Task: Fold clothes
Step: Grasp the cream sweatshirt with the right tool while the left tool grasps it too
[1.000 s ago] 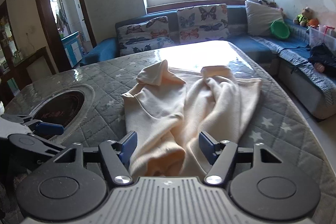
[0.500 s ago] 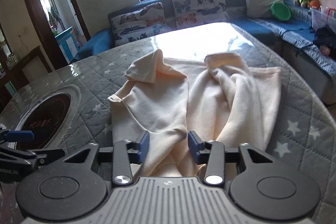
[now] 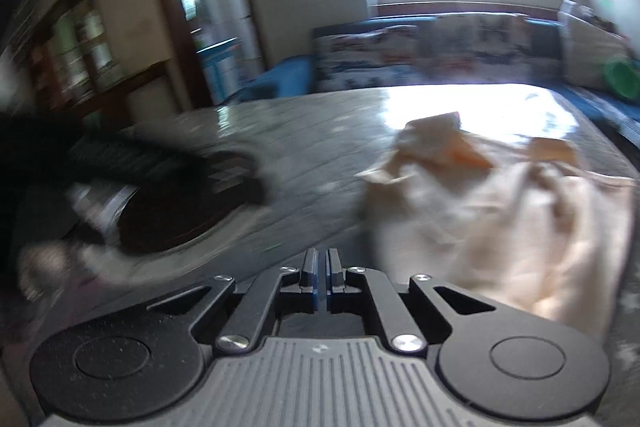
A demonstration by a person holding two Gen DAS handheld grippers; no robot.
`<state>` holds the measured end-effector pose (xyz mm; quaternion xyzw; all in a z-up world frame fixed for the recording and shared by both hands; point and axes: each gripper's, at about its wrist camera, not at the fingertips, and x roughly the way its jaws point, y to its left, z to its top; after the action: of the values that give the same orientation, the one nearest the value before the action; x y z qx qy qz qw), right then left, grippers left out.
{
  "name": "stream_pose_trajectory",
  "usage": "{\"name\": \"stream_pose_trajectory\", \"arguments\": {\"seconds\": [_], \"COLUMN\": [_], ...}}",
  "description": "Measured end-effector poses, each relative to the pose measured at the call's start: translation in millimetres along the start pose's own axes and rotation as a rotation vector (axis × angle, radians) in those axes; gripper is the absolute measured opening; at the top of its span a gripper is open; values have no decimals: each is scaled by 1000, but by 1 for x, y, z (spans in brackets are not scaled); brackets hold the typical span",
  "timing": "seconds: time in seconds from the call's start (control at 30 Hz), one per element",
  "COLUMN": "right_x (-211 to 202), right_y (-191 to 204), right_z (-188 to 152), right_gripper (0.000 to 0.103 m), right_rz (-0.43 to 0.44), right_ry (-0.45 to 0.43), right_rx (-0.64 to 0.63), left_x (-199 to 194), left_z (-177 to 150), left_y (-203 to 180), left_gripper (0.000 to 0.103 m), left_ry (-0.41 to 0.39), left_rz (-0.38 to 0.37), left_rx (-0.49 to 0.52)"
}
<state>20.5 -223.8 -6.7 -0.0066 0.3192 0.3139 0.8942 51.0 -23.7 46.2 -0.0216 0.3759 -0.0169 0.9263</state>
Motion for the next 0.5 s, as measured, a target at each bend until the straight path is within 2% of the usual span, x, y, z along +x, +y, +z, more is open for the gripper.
{"name": "stream_pose_trajectory", "arguments": {"seconds": [0.07, 0.2, 0.23, 0.3, 0.4, 0.5], "right_x": [-5, -18, -21, -21, -20, -10], "right_y": [2, -6, -14, -30, -55, -71], "right_z": [0, 4, 6, 10, 16, 14], "right_gripper": [3, 13, 17, 34, 41, 44], "right_rz": [-30, -118, -158, -206, -272, -263], "right_ry": [-18, -56, -66, -64, -59, -19], "right_rx": [-1, 5, 9, 44, 100, 152], "left_x": [2, 5, 6, 8, 9, 12], "left_z": [-1, -1, -1, -1, -3, -4], "left_y": [-2, -1, -1, 1, -1, -3], "left_gripper": [103, 103, 103, 103, 103, 103], "left_ry": [6, 11, 12, 16, 22, 29], "left_rz": [2, 10, 12, 17, 15, 13], "left_rx": [10, 3, -1, -8, -5, 5]}}
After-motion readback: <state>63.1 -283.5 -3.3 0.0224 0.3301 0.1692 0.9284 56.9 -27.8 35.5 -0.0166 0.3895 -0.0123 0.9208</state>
